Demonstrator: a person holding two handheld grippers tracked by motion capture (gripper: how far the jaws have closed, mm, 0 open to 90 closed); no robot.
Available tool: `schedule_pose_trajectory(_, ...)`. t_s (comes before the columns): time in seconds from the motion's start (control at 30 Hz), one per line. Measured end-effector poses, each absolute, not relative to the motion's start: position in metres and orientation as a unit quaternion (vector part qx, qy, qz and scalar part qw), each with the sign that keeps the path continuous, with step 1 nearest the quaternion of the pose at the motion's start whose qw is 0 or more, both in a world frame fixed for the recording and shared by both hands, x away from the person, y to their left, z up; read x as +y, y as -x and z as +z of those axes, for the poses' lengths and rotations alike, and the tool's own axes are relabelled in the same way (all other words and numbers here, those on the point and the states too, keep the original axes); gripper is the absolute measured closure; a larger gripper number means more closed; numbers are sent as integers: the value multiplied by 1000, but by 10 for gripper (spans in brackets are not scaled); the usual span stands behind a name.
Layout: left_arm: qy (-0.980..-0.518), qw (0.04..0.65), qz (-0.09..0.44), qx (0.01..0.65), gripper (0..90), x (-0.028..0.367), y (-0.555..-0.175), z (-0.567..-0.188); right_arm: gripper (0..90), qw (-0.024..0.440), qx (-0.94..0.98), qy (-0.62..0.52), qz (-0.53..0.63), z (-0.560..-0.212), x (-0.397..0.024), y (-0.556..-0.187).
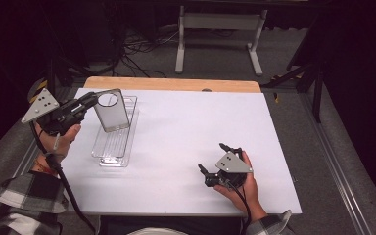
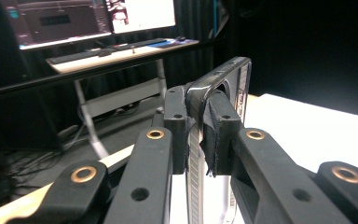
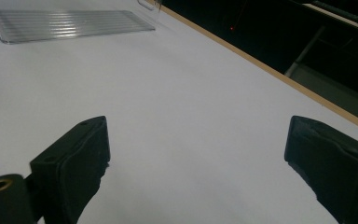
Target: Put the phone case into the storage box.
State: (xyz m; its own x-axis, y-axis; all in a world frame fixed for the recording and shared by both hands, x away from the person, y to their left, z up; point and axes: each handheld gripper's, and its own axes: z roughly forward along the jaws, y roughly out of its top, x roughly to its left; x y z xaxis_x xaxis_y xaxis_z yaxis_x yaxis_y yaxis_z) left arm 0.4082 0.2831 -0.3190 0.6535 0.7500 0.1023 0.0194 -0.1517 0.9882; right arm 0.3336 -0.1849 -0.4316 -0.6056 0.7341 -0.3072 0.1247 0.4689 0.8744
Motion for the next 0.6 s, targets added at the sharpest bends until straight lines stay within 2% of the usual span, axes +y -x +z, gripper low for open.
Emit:
schedule_pose_trajectory(0.23,-697,577,315,285,811,282,-423,-325,70,349,785,-278,430,-433,-185,-335)
schedule_pose_trajectory(0.6,-712,553,314,299,811,275,-472,-344,71,344,789,-278,427,-434,-183,-336)
